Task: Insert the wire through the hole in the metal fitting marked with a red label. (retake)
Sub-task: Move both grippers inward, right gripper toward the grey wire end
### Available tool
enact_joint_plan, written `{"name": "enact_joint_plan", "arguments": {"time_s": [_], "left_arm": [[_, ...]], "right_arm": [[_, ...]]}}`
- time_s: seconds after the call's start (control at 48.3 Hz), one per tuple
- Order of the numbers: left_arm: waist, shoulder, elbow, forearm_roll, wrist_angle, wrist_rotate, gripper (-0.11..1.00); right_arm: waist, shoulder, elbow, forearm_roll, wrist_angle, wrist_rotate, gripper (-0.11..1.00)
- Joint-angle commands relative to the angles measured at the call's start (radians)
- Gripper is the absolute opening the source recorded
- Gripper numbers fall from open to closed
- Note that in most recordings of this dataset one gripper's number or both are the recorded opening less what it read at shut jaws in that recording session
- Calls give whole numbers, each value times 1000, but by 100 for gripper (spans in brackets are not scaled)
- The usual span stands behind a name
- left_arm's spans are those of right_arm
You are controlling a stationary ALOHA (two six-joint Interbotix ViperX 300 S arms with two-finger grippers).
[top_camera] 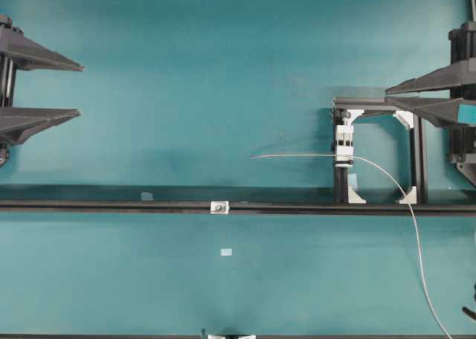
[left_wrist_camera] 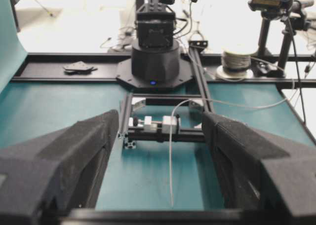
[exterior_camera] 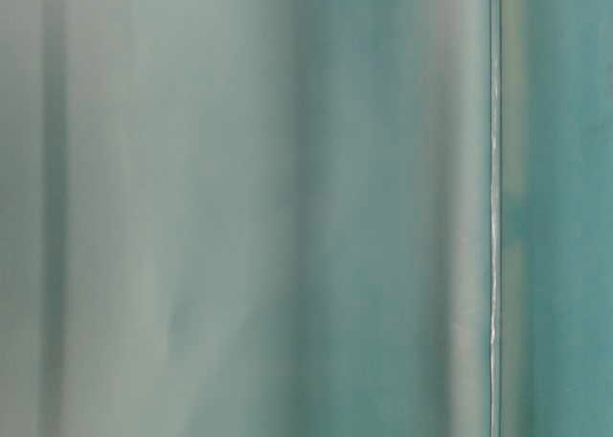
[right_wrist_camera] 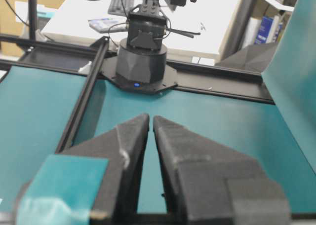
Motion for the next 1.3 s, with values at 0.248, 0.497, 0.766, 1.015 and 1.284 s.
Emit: {"name": "enact_joint_plan", "arguments": {"time_s": [0.248, 0.497, 0.766, 1.015, 1.284], "left_arm": [[-6, 6, 66, -31, -37, -2, -8], [-6, 9, 77, -31, -38, 5, -6], [-6, 9, 86, -32, -38, 5, 44], [-6, 69, 100, -32, -34, 3, 51], [-6, 201, 92, -32, -41, 5, 51]], "right_arm": [[-5, 20, 80, 5, -94, 34, 1], [-9, 26, 81, 5, -95, 71, 10], [-20, 54, 77, 5, -91, 74, 69], [-20, 147, 55, 6, -81, 109, 68], [-20, 287, 12, 5, -40, 212, 68]]}}
